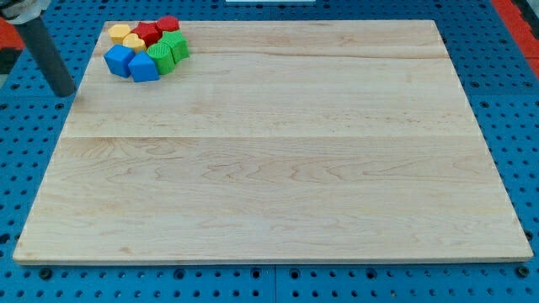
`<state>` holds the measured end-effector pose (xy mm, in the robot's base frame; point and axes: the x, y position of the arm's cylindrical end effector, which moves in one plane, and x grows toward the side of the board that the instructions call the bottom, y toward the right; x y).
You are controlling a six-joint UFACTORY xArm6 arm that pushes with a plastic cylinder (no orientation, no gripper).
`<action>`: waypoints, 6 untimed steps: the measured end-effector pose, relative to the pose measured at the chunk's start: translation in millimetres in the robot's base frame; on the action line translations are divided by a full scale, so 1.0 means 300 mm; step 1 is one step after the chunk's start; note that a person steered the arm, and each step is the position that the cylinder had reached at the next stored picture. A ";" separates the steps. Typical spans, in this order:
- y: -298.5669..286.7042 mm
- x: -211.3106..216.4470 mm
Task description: Point your arm at the yellow hexagon
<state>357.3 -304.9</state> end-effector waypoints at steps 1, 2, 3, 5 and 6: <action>0.000 0.000; 0.000 0.000; 0.001 -0.002; 0.000 -0.010; -0.001 -0.026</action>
<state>349.6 -305.1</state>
